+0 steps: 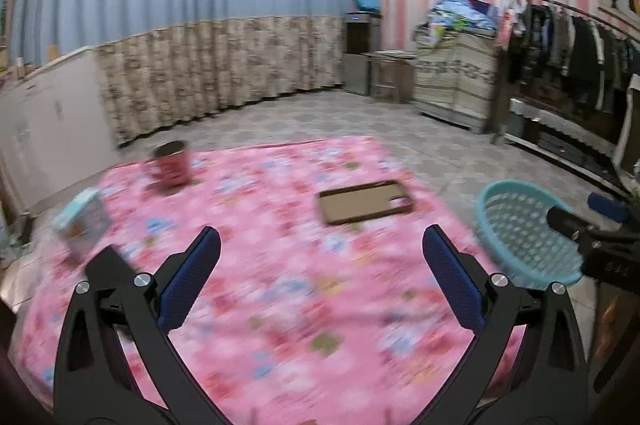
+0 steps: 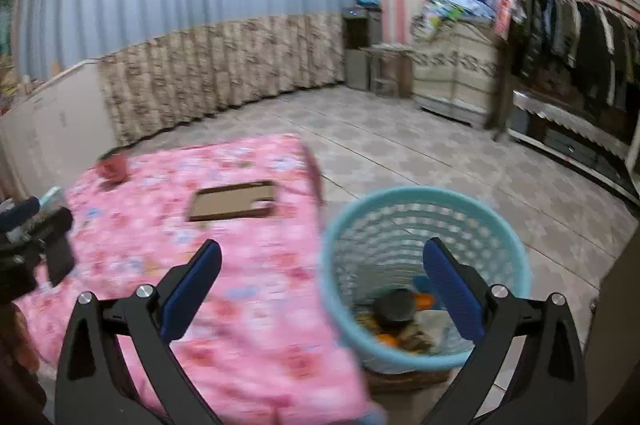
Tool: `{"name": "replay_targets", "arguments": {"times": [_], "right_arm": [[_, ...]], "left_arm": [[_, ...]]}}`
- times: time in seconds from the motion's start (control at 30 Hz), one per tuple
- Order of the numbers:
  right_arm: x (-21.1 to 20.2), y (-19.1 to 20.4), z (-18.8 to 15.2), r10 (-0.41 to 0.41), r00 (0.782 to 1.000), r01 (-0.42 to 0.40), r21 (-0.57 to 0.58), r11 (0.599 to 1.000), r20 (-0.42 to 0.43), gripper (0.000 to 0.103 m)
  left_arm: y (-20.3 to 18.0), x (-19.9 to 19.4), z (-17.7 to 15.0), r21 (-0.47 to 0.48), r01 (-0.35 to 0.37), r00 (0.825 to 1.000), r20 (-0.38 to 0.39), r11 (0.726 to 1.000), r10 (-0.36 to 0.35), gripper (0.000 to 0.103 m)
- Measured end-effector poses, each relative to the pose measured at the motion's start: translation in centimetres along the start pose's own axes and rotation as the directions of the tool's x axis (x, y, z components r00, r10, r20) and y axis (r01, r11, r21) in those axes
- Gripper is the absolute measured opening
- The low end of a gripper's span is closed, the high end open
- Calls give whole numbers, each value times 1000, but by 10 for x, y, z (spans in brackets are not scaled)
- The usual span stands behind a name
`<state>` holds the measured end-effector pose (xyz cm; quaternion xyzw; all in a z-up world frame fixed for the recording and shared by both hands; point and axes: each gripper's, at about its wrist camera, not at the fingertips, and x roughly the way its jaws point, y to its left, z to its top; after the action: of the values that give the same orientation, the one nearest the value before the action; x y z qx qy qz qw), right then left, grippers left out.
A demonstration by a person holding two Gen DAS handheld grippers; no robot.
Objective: Collect trash
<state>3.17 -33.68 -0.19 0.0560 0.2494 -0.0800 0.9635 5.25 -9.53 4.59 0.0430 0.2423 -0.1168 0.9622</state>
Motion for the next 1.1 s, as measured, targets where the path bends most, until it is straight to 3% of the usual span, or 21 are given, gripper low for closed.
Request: {"name": "replay_targets", "arguments": {"times": [0.13,0.4,0.53,0.77,1.1], "right_arm": [[-14,52,-20,77,997,-75,-43,996,27,98],[-24,105,-63,101,993,-94,-108,990,62,98],[-31,117,-73,104,989,-86,-158,984,108,98],[-32,120,-78,98,988,-80,-150,985,117,98],[-33,118,-80,76,987,-56,-136,989,142,98]], "left_arm": [[37,-22,-23,-50,-56,998,-10,997,56,98],[78,-43,-65,-92,-202,979,-21,975,201,98],[84,-46,-80,-98,-222,975,-16,970,221,98],[79,-50,-90,-59,-239,971,16,969,240,98],[74,-47,-91,-60,-195,980,31,979,197,98]]}}
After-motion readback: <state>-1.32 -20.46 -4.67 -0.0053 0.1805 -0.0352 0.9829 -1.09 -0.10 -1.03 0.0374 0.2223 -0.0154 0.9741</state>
